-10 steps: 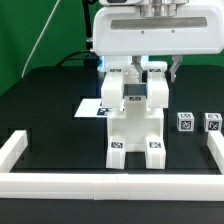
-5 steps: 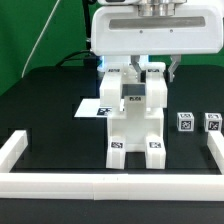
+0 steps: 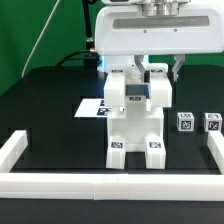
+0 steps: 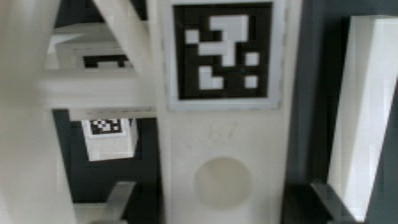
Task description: Assemble chair
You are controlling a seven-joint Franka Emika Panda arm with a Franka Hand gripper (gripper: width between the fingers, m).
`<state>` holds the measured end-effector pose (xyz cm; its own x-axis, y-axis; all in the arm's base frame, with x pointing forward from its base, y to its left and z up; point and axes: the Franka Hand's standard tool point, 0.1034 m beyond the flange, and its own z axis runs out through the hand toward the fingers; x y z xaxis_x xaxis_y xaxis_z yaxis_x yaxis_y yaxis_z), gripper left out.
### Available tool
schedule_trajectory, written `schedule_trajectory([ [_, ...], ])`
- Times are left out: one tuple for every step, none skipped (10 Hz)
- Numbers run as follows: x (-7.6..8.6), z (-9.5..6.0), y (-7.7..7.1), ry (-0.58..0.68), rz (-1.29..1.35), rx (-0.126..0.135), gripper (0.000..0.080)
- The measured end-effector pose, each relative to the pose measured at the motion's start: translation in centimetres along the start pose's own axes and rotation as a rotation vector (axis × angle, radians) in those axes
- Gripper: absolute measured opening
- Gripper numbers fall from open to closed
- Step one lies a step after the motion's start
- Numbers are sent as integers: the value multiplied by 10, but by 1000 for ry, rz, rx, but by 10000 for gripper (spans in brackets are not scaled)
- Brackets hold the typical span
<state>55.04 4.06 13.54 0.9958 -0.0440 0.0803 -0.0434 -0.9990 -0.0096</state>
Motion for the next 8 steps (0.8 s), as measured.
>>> schedule_trajectory([
  [-1, 0, 0, 13, 0, 1, 284],
  [-2, -1, 0, 22, 0, 1, 284],
  [-1, 0, 2, 28, -3, 1, 284],
  [0, 0, 3, 35, -11, 0, 284],
  [0, 0, 3, 35, -13, 0, 284],
  [0, -1, 4, 34, -12, 0, 284],
  [-2, -1, 4, 24, -11, 0, 284],
  [-5, -3, 2, 7, -1, 3, 284],
])
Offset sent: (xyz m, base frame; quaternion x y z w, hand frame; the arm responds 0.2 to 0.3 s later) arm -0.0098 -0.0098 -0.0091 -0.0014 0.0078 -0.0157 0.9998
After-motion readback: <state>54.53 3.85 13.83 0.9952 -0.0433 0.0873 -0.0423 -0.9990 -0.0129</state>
